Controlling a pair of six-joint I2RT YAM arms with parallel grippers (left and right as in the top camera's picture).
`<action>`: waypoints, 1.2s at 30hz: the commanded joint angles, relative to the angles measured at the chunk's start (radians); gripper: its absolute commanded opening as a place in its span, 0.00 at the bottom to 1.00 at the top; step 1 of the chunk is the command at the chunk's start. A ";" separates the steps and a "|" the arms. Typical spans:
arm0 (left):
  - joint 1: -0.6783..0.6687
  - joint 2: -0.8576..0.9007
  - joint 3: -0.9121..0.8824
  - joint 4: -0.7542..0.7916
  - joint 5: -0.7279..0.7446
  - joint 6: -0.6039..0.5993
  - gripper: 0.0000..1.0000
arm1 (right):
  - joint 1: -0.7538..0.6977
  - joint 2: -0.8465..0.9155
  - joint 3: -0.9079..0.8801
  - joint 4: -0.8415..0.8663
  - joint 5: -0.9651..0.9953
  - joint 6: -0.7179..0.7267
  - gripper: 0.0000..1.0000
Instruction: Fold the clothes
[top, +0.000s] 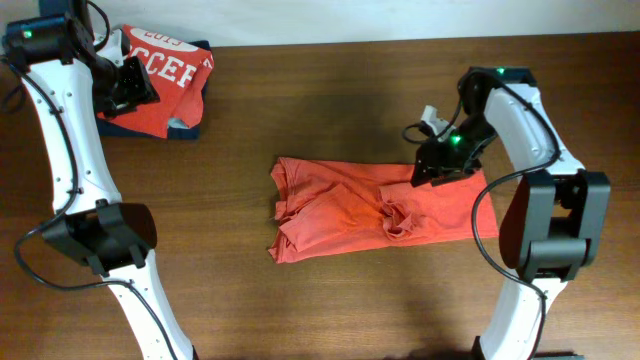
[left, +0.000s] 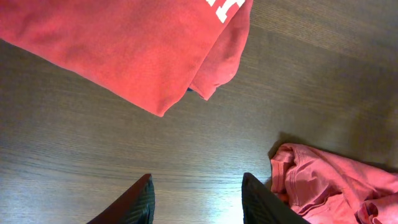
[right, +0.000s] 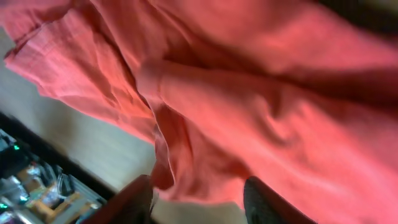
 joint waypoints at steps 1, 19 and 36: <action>0.003 0.003 0.011 -0.010 -0.007 -0.010 0.45 | 0.060 -0.031 -0.040 0.040 -0.035 -0.001 0.37; 0.003 0.003 0.010 -0.019 -0.007 -0.010 0.46 | 0.137 -0.031 -0.307 0.450 -0.027 0.045 0.25; 0.003 0.003 0.010 -0.024 -0.007 -0.010 0.45 | 0.048 -0.050 -0.051 0.037 -0.155 -0.005 0.18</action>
